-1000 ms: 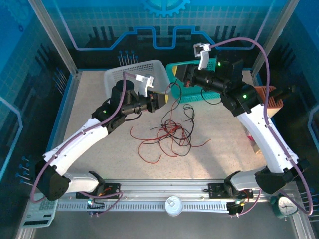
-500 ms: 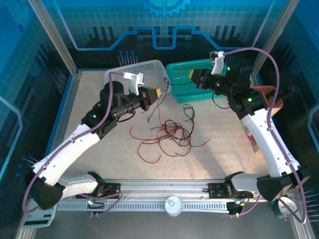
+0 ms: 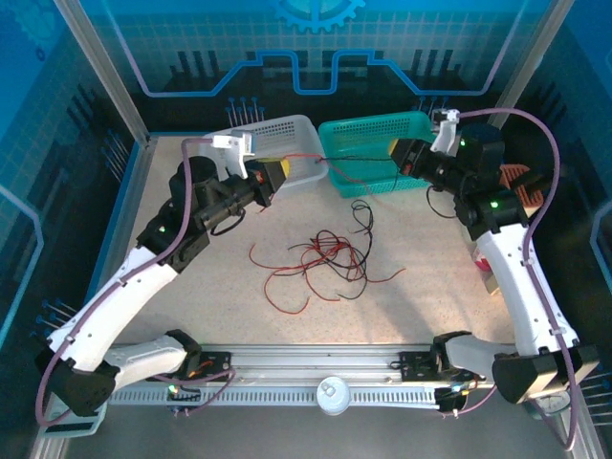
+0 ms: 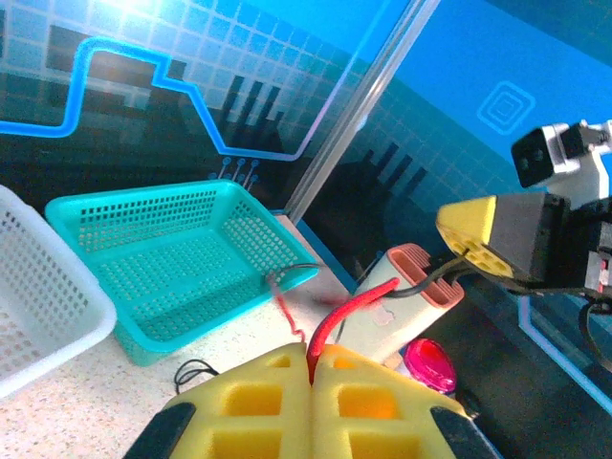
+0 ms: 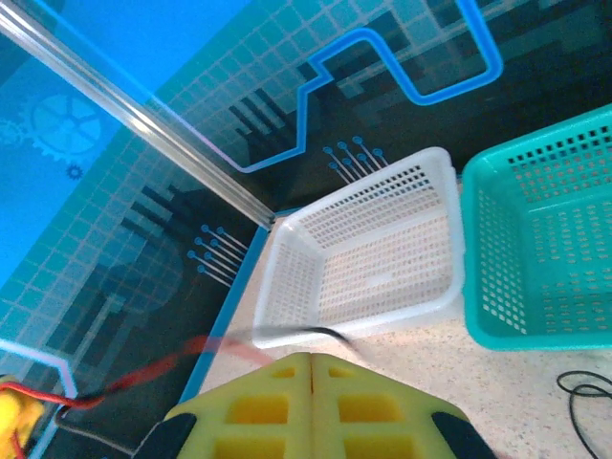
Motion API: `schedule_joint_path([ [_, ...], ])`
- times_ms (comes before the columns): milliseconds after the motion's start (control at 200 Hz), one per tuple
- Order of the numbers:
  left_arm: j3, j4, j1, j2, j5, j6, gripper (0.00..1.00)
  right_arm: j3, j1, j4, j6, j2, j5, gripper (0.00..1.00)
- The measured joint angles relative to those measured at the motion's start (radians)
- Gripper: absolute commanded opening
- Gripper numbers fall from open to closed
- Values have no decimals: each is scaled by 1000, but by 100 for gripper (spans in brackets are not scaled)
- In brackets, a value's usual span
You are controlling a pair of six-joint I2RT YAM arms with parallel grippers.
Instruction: Untangle the cables
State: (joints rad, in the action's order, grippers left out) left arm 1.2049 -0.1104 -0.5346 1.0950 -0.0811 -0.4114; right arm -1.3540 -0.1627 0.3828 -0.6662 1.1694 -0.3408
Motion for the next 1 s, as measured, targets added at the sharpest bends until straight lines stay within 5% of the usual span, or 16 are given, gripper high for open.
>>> schedule_joint_path([
  [470,16,-43,100,-77,98,2,0,98,112,5,-11,-33,29,0],
  [1000,44,-43,142,-114,172,16,0,99,150,73,28,-106,205,0],
])
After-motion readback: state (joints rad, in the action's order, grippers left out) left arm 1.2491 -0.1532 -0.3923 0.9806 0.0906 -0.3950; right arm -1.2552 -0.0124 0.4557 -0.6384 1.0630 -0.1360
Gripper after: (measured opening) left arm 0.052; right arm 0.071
